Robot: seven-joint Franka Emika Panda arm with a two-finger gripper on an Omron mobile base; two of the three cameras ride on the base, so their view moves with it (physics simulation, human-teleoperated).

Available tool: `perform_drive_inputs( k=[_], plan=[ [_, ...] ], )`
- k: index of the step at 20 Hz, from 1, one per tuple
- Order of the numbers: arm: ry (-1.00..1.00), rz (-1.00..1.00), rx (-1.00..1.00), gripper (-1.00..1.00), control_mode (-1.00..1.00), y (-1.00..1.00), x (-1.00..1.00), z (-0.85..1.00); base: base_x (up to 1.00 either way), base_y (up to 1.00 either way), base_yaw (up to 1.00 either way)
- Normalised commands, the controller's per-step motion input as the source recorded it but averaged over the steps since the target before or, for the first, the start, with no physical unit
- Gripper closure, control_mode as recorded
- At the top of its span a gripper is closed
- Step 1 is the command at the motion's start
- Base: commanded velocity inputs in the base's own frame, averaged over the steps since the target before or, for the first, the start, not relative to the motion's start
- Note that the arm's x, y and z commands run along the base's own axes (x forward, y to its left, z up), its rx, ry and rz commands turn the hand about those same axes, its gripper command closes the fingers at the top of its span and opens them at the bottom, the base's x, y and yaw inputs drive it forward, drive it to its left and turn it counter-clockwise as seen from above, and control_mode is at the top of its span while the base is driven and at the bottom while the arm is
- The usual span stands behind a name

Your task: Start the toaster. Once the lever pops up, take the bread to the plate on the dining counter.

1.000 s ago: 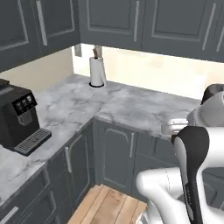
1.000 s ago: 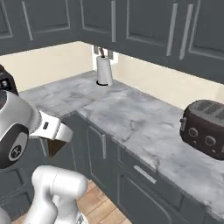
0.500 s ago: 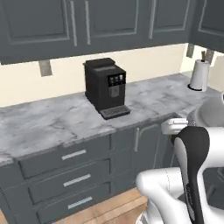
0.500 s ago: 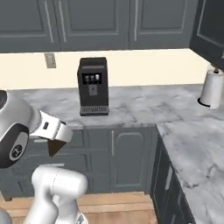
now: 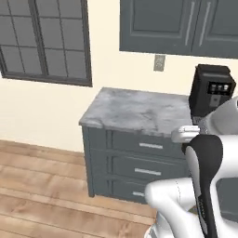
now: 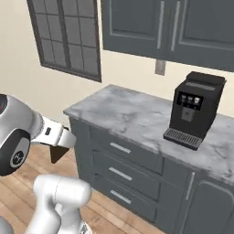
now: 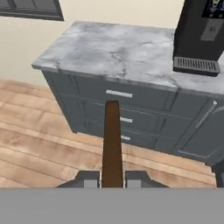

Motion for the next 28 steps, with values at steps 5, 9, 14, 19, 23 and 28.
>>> perform_drive_inputs(
  k=[5, 9, 14, 19, 23, 28],
  plan=[
    [0.00, 0.00, 0.00, 1.00, 1.00, 0.00, 0.00, 0.00, 0.00, 0.00, 1.00],
    [0.00, 0.00, 0.00, 1.00, 1.00, 0.00, 0.00, 0.00, 0.02, 0.00, 1.00],
    [0.00, 0.00, 0.00, 1.00, 1.00, 0.00, 0.00, 0.00, 0.30, 0.00, 0.90],
    [0.00, 0.00, 0.00, 1.00, 1.00, 0.00, 0.00, 0.00, 0.44, 0.00, 0.84],
    [0.00, 0.00, 0.00, 1.00, 1.00, 0.00, 0.00, 0.00, 0.50, 0.00, 0.71],
    [0.00, 0.00, 0.00, 1.00, 1.00, 0.00, 0.00, 0.00, 0.67, 0.08, 0.23]
  ],
)
